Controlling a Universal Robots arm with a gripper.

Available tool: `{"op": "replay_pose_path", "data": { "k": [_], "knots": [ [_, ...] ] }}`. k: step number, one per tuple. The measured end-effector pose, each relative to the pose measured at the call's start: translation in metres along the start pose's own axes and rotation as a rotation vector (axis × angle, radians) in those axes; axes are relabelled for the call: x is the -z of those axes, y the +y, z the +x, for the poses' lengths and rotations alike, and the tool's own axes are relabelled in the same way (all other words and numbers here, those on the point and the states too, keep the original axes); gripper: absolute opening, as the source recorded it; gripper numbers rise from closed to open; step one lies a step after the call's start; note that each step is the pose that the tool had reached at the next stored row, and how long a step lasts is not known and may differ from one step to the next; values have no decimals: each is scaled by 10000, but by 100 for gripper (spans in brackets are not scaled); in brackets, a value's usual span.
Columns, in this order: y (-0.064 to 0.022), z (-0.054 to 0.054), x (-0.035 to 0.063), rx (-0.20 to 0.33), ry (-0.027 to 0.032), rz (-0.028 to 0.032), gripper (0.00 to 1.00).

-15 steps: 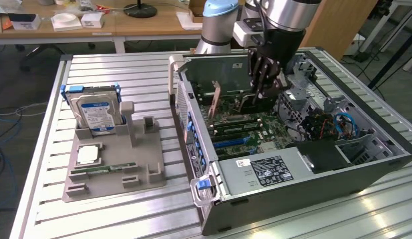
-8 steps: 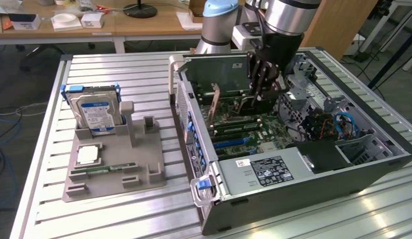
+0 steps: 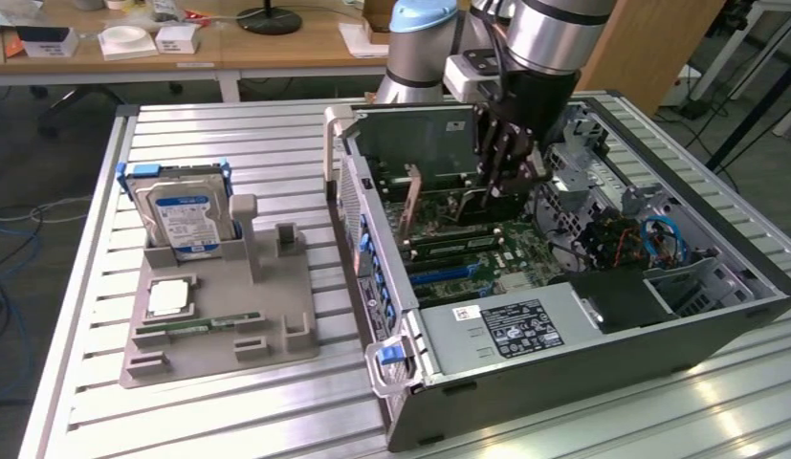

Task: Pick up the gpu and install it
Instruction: 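Insert the gpu into the slot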

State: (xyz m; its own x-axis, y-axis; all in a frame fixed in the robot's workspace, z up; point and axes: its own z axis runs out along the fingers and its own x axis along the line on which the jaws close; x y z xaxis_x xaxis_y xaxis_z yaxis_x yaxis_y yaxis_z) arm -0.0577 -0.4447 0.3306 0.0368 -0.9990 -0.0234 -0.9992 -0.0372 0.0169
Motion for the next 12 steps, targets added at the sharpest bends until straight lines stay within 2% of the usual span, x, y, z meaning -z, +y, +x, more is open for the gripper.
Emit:
{"op": "replay_pose_path", "data": {
  "k": [8,12],
  "knots": [
    [2,36,-86,-31,0,3,26],
    [9,58,-143,-57,0,28,26]
  ]
}}
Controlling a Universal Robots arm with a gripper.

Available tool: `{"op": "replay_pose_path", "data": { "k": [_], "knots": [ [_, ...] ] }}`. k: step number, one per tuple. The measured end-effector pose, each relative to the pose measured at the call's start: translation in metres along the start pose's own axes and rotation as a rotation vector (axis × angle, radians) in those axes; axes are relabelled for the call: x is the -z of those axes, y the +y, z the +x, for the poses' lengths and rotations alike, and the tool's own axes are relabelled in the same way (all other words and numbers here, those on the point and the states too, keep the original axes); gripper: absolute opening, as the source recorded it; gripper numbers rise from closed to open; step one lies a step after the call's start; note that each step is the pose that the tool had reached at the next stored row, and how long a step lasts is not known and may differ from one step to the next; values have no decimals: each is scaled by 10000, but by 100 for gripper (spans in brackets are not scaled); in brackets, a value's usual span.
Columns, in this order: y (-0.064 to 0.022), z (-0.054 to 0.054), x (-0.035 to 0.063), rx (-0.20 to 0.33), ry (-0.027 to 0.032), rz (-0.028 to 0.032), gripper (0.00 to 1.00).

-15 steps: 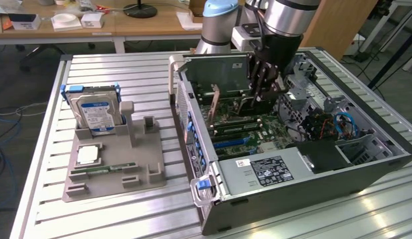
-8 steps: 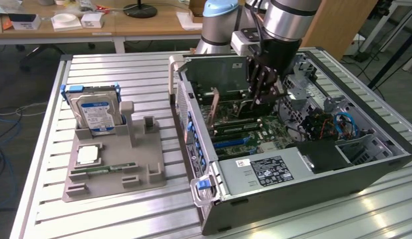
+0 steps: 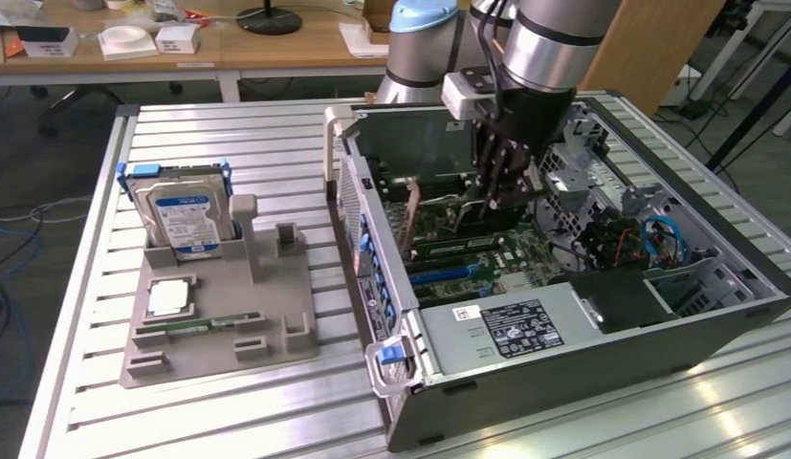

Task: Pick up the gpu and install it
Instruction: 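Insert the gpu into the slot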

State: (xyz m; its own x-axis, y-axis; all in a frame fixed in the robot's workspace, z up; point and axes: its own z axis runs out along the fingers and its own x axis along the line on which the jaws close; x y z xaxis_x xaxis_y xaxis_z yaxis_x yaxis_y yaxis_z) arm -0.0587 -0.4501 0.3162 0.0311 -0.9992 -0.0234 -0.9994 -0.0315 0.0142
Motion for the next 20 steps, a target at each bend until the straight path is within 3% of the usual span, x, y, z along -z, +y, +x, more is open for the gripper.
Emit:
{"op": "replay_pose_path", "data": {
  "k": [7,20],
  "knots": [
    [5,37,-75,-25,1,57,26],
    [6,47,-80,-204,7,61,26]
  ]
}}
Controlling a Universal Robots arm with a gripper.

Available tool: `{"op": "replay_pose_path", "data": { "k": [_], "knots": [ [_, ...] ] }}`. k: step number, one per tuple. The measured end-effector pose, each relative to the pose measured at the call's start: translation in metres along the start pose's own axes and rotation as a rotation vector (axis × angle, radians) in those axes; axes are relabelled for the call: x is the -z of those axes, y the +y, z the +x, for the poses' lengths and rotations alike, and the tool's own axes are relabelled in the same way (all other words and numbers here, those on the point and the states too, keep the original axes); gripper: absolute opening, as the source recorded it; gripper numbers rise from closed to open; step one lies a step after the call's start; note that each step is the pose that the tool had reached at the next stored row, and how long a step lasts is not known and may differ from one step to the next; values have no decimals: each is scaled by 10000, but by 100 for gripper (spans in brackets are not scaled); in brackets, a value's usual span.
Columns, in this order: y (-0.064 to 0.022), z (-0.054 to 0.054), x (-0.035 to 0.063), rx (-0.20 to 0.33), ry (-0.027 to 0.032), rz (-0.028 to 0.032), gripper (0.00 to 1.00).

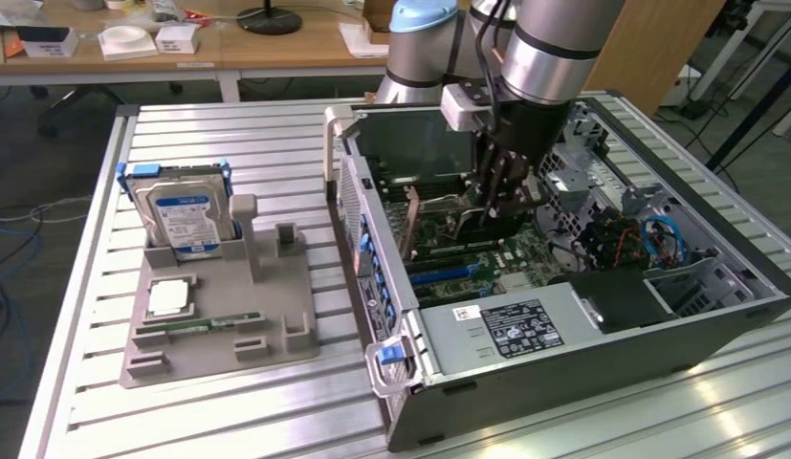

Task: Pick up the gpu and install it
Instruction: 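Insert the gpu into the slot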

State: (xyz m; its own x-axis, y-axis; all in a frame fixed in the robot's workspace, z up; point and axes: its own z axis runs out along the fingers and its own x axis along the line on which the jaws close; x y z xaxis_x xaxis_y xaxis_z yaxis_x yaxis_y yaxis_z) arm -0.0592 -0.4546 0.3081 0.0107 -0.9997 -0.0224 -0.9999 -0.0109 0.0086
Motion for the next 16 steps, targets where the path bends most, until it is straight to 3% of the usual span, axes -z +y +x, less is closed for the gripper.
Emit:
{"op": "replay_pose_path", "data": {
  "k": [16],
  "knots": [
    [14,54,-29,-25,0,0,26]
  ]
}}
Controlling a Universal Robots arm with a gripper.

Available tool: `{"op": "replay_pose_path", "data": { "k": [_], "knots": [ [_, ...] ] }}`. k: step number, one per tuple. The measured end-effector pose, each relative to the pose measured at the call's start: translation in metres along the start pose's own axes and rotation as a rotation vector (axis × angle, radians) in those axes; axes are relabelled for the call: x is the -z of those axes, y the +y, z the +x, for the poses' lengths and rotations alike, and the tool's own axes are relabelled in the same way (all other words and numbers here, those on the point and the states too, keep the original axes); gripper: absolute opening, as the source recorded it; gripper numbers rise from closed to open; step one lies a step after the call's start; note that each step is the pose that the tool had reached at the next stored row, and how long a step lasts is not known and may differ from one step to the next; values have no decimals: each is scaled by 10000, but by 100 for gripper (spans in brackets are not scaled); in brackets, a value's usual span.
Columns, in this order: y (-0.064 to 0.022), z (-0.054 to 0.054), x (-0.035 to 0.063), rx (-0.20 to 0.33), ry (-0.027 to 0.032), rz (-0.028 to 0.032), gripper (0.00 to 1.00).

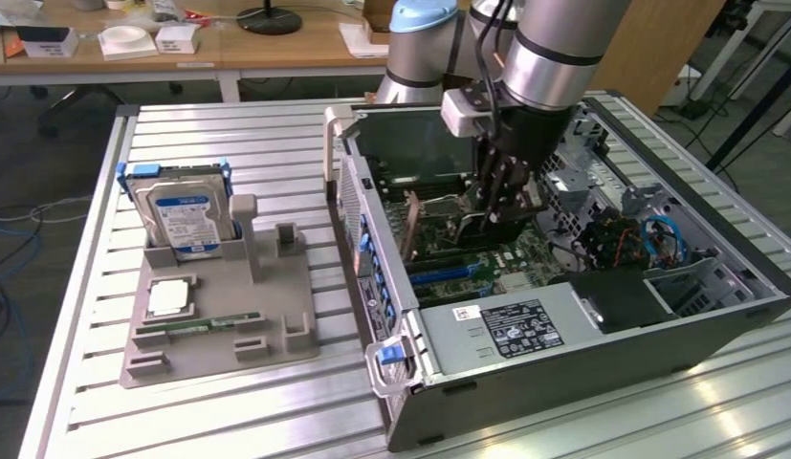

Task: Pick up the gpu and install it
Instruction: 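Insert the gpu into the slot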

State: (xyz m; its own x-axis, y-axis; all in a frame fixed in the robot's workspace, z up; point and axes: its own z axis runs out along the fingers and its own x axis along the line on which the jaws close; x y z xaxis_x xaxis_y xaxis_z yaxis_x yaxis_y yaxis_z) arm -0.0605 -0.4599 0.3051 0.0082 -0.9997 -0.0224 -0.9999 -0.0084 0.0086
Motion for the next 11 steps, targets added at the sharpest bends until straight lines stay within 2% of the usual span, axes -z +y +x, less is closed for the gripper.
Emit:
{"op": "replay_pose_path", "data": {
  "k": [11],
  "knots": [
    [85,4,-183,-4,8,17,26]
  ]
}}
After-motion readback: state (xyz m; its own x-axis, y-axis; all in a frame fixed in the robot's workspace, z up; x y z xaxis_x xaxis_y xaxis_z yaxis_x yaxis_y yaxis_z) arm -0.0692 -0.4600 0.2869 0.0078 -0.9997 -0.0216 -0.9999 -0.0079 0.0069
